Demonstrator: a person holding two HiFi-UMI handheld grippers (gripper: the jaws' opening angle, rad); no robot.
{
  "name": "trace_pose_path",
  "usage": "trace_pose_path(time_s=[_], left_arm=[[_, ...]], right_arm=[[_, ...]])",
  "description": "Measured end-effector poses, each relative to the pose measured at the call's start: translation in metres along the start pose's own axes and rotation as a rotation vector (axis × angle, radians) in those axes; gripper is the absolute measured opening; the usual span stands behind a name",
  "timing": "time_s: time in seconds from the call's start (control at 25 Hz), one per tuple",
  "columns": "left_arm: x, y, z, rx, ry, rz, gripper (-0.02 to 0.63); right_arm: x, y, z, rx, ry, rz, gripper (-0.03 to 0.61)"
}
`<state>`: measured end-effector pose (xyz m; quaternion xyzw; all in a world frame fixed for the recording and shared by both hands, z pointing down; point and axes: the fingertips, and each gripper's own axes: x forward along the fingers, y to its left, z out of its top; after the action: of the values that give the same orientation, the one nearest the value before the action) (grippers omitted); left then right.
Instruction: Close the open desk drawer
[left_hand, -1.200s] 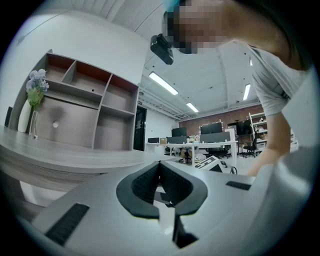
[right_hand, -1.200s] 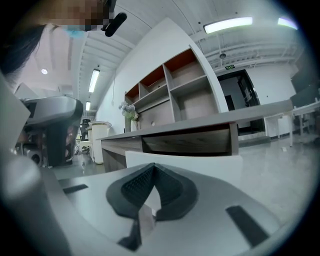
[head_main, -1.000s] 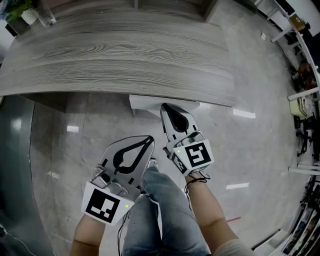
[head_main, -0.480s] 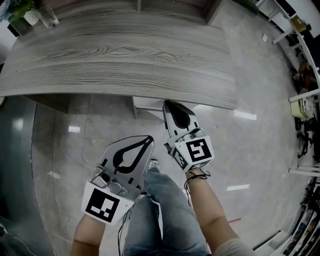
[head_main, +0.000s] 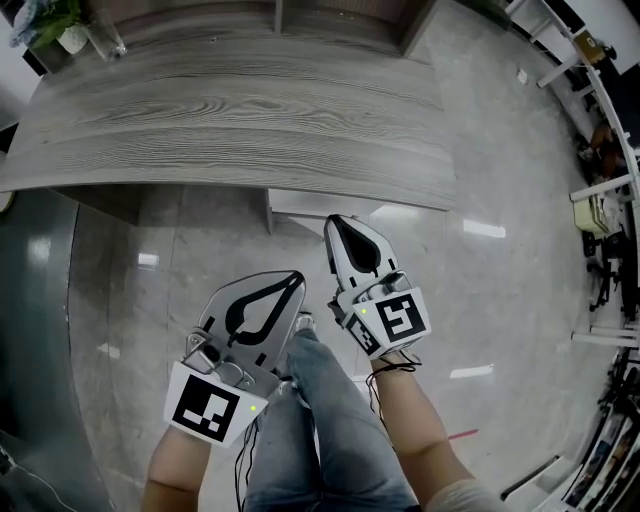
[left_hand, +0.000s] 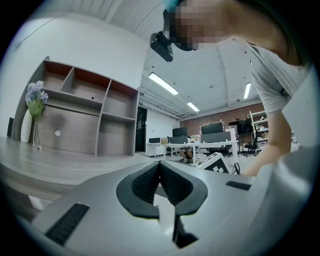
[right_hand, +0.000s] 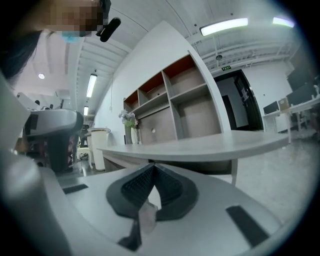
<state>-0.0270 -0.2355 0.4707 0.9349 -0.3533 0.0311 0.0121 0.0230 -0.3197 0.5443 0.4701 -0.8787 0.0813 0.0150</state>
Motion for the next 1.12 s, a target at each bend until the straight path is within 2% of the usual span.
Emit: trace_pose_path(time_s=[0.72,1.12], left_arm=[[-0.066,-0.056,0.174,0.023,-0.070,-0.015,0.011],[-0.092,-0.101,0.233,0.094,-0.078,-0.040,0.011]], right_arm=[[-0.119,0.102,0.194,-0.043,-0.075,0.050,0.008],[-0.189,0.157,0.276,-0.105,-0.113,0.069,0.008]])
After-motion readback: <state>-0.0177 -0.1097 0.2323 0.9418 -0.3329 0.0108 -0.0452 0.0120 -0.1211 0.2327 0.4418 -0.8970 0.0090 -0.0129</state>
